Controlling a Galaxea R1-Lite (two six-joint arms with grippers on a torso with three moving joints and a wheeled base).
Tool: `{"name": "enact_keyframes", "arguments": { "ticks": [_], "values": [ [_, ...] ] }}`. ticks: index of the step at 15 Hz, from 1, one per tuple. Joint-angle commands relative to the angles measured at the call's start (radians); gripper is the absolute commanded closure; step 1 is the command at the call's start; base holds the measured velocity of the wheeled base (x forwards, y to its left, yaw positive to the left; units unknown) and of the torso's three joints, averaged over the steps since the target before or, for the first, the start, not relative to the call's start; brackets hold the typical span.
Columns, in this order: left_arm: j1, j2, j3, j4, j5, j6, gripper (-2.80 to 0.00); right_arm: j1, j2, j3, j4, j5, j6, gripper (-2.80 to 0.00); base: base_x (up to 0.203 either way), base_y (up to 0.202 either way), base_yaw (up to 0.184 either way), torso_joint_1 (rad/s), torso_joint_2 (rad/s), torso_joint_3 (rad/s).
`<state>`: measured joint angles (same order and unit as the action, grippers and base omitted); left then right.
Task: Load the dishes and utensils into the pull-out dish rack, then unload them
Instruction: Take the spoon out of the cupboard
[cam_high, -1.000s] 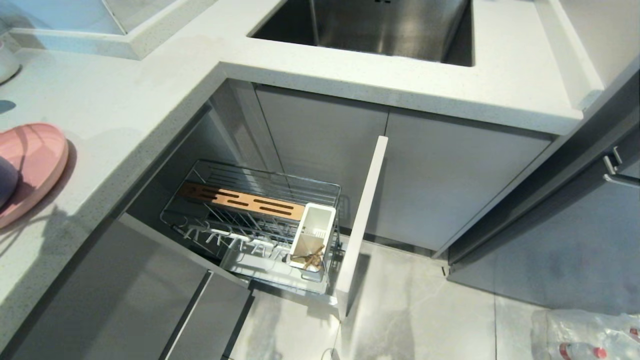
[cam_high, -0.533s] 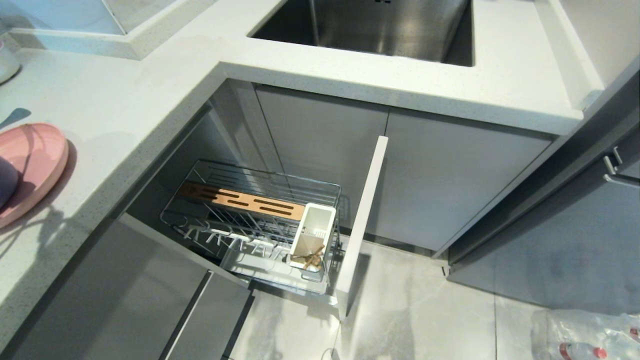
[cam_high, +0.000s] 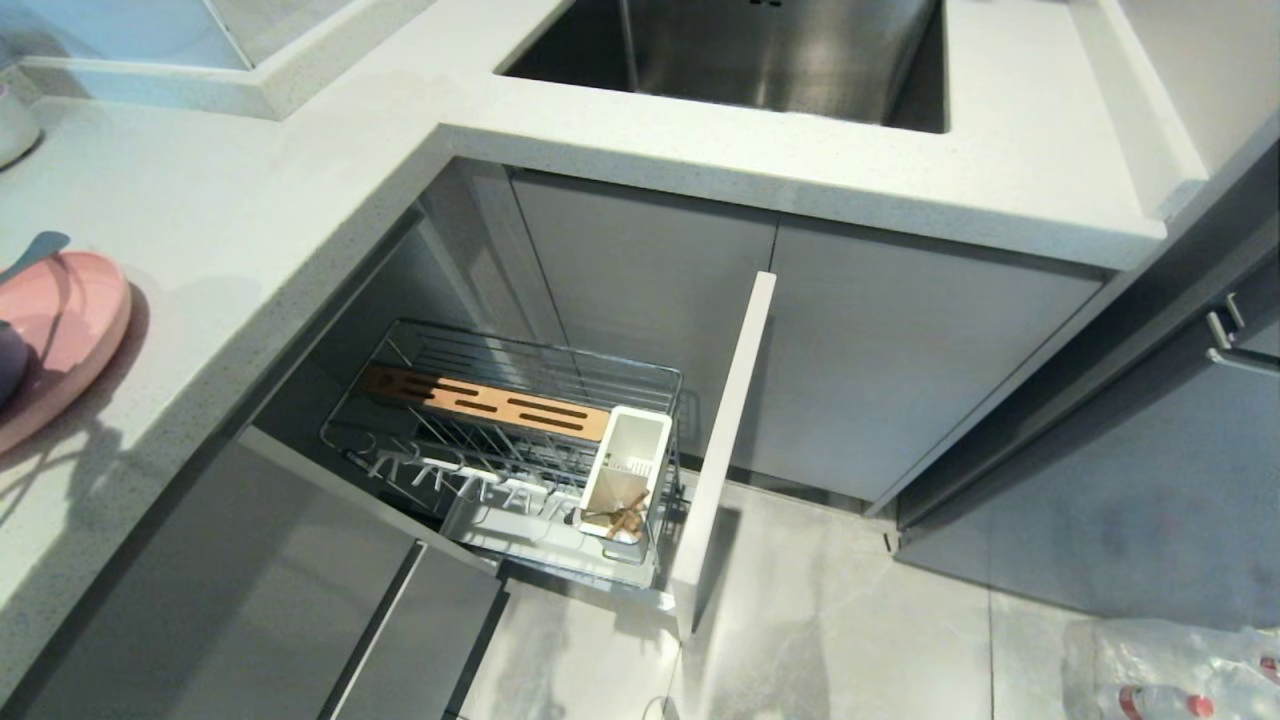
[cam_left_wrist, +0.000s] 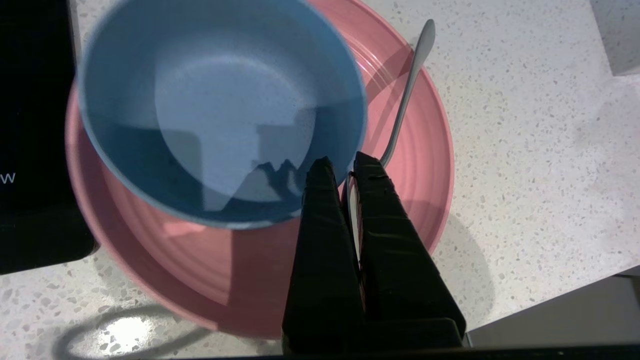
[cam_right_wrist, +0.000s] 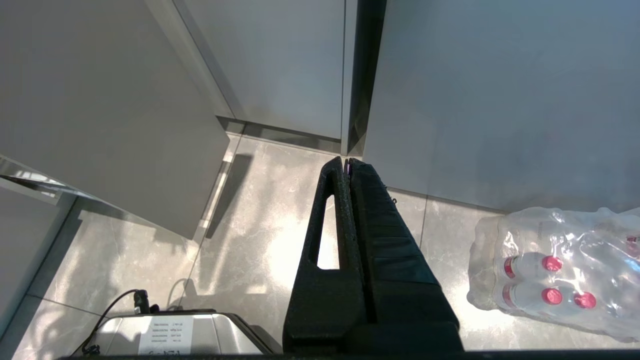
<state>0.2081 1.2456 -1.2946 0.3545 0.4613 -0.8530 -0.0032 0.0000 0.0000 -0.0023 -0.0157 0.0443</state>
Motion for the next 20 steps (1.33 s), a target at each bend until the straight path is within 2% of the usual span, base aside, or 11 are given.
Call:
{"name": "enact_keyframes", "arguments": {
  "ticks": [1,19,20],
  "values": [
    [0.001,-0.003,0.009,0.004,0.002,-0.005,0.0,0.0,0.001,0.0,0.0,0.0,0.0,0.0,0.0,0.0,0.0,0.0,0.0,0.0],
    [0.001,-0.037,0.034,0.006,0.005,-0.001,0.0,0.0,0.0,0.0,-0.001,0.0,0.0,0.0,0.0,0.0,0.0,0.0,0.0,0.0],
    [0.002,-0.037,0.034,0.007,0.005,-0.001,-2.8,0.0,0.0,0.0,-0.001,-0.001,0.0,0.0,0.0,0.0,0.0,0.0,0.0,0.0]
  ]
}}
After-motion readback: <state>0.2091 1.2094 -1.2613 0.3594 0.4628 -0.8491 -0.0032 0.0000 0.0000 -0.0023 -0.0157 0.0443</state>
